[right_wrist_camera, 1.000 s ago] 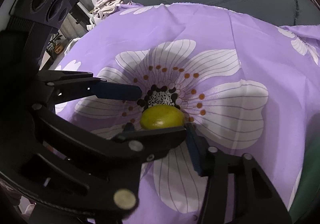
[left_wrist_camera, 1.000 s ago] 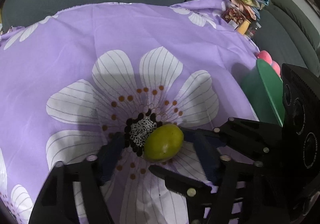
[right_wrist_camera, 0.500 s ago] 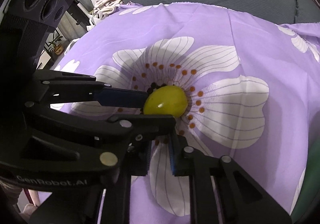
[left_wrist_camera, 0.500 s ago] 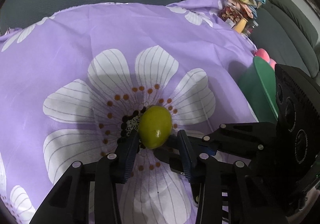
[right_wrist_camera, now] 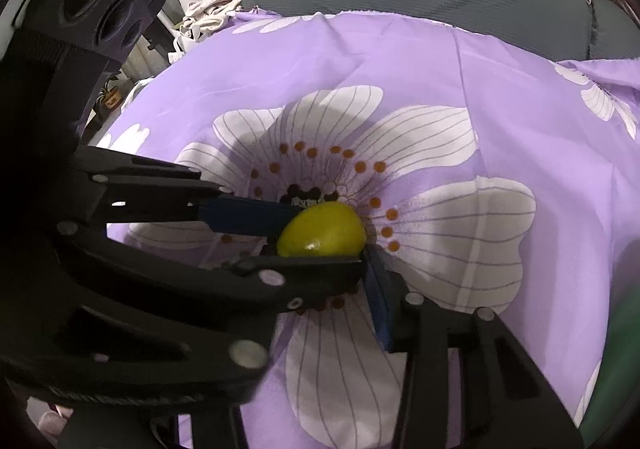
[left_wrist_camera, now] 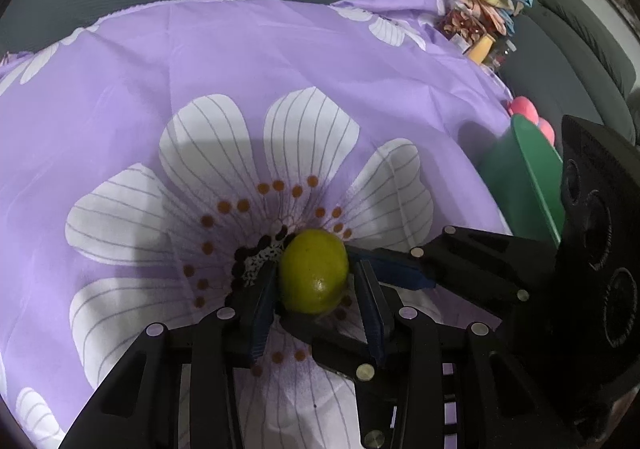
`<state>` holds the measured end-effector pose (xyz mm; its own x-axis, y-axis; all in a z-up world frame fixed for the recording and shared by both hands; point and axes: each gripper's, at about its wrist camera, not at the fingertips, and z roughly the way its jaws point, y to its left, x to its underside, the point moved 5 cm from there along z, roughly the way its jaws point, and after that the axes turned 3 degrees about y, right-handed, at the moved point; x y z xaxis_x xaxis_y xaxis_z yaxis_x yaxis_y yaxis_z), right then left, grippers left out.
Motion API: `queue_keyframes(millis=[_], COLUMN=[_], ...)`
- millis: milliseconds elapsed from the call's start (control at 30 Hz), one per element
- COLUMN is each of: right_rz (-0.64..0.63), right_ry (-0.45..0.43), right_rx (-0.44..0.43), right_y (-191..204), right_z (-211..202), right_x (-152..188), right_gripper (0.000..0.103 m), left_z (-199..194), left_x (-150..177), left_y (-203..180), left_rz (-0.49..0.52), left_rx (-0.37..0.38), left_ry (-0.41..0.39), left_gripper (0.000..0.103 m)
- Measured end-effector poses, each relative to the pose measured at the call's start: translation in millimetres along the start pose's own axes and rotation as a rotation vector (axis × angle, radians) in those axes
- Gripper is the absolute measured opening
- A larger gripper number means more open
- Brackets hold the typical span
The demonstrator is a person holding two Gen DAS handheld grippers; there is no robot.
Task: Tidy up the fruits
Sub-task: 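Carry the green plum over the bowl and open the grippers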
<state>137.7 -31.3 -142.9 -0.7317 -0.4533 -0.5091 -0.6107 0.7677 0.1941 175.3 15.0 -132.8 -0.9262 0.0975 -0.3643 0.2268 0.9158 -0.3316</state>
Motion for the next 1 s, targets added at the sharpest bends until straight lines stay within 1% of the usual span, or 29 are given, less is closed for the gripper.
queue_keyframes(millis=[67, 133, 233, 400, 567, 733, 867, 1000], right_rz=[0.005, 0.01, 0.004, -0.005, 0.025, 0.062, 0.11, 0.165], right_ry=[-0.006, -0.009, -0.029, -0.102, -0.177, -0.23, -0.265, -0.278], right_rx=[-0.003, -0.007, -0.004, 0.026, 0.043, 0.096, 0.142, 0.191], right_y=[-1.0, -1.9, 0.4, 4.3, -5.2, -23.0, -46.3, -72.8], right_z=[-0.3, -1.9, -9.7, -42.2, -85.6, -125.0, -155.1, -180.2], right_x=[-0.7, -0.4, 2.1, 5.4, 17.4, 33.7, 51.0, 72.6], right_gripper=[0.043, 0.043, 0.043, 0.043, 0.043, 0.043, 0.043, 0.043], left_z=[-0.2, -1.6, -11.3, -32.0, -44.5, -46.6, -42.4, -28.2], left_x=[-0.2, -0.2, 1.2, 0.5, -3.6, -8.1, -11.0, -16.3], left_y=[-0.7, -2.2, -9.6, -33.7, -76.0, -127.2, -165.7, -206.4], left_rz=[0.002, 0.009, 0.03, 0.083, 0.168, 0.26, 0.32, 0.377], left_rx=[0.0, -0.006, -0.013, -0.013, -0.009, 0.007, 0.031, 0.058], left_ry=[-0.002, -0.006, -0.024, -0.071, -0.102, -0.112, -0.111, -0.094], left_gripper=[0.039, 0.037, 0.036, 0.036, 0.036, 0.036, 0.036, 0.036])
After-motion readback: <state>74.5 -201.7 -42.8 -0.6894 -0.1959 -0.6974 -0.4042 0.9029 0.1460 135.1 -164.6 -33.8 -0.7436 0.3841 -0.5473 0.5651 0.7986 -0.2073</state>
